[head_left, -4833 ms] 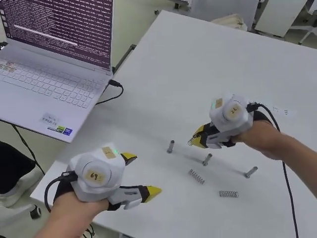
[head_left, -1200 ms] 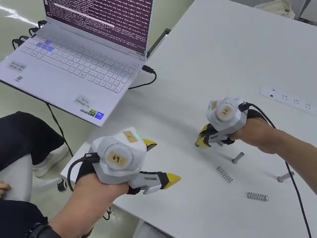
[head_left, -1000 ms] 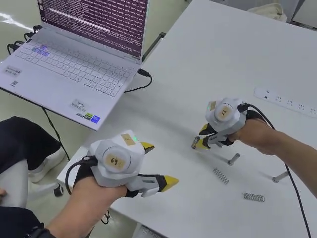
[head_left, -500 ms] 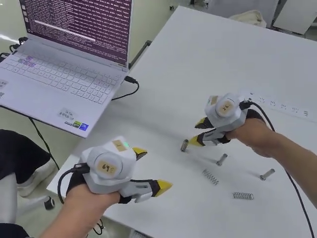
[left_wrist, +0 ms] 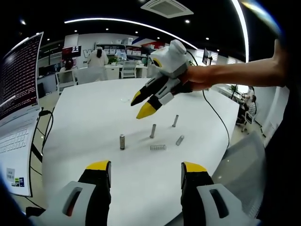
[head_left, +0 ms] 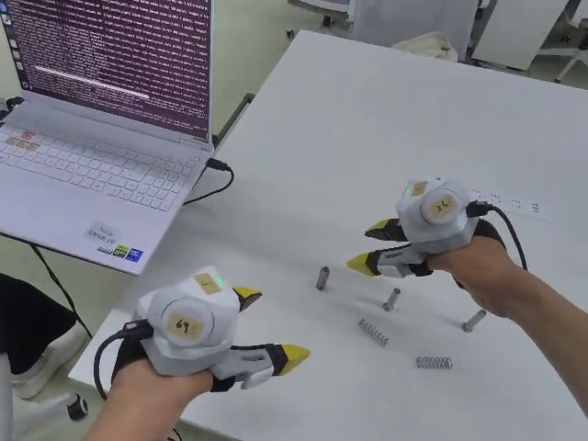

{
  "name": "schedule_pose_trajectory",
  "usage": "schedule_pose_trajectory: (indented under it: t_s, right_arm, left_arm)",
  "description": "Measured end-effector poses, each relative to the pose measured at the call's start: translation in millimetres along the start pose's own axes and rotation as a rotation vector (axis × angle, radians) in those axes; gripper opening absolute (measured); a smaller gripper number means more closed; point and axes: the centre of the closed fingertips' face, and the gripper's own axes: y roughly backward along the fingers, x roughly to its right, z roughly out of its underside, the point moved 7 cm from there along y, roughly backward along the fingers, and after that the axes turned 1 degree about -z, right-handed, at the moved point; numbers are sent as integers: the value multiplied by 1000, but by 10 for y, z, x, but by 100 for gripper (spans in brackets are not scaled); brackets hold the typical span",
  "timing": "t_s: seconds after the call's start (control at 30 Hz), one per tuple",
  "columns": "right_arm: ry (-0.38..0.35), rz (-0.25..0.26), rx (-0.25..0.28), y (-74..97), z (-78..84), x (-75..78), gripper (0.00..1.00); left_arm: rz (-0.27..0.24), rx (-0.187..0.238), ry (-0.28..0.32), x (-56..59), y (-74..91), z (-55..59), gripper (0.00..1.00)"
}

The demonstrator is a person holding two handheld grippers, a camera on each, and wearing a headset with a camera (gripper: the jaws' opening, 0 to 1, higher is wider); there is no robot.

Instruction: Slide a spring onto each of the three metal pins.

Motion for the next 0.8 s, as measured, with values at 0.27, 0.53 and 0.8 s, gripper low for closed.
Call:
schedule_pose_trajectory:
  t_s: [0.27,0.53,0.8]
  right_arm:
    - [-47,62,29,334,187,10,39]
    - [-103,132,80,674,360,10,41]
    - [-159,198,120,999,574,-13,43]
  left_arm:
    - [17,-3,-22,71,-56,-69,56]
    - [40,-12,-45,142,-150,-125,56]
    - [65,-16,-74,199,-250,-226,56]
